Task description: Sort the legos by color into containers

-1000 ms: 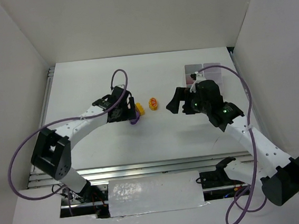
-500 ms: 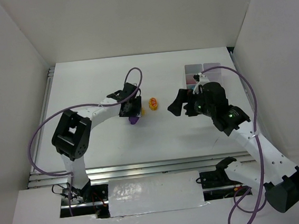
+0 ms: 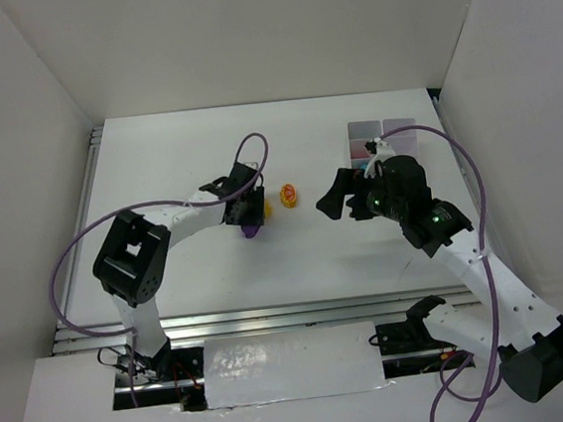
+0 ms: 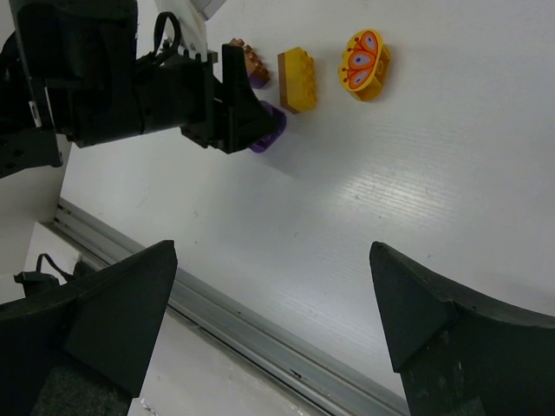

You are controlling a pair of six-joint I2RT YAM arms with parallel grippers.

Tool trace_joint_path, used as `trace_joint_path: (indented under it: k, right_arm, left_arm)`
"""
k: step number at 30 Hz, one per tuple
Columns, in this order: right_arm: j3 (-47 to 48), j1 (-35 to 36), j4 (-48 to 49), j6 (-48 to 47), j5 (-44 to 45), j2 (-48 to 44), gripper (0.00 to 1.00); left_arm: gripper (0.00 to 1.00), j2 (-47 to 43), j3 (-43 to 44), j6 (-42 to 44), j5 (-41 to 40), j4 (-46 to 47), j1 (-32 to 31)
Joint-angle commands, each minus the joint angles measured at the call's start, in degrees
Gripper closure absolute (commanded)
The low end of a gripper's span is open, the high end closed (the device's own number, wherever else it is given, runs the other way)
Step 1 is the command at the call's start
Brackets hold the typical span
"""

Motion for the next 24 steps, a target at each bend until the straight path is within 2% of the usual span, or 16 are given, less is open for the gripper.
trace_joint_path:
  k: [1,7,10,13,19,24]
  right_arm:
    - [1.3,0.3,2.3,0.9,-0.6,0.6,0.0]
    - [0.5,0.0,4.5,2.4,-1.8,2.3,0.0]
    - [0.8,-1.0,5.0,4.5,-3.5,3.5,0.0]
    - [1.3,-1.5,5.6,6.5,-4.7,4.0,0.01]
    - [0.0,-1.7,6.8,8.1,-4.8,6.8,0.01]
    - [1.0,-1.8,6.5,10.7,-9.2,9.3,0.03]
  left_arm:
    - [1.0,-4.3,-3.7,1.2,2.7,0.2,-0.5]
    - [1.0,-11.0,-8.3,1.0,6.1,1.1,-1.8]
    - [1.0,-20.1,-12.0,2.6,10.6,4.6,-4.0]
    - [1.0,-27.4,-16.2,4.2,10.2,9.8,-7.9]
    - [1.0,-30.6,-17.7,4.7,8.8,10.3,-9.1]
    - [1.0,-36.7,-22.4,7.4,12.2,17.0,-11.3]
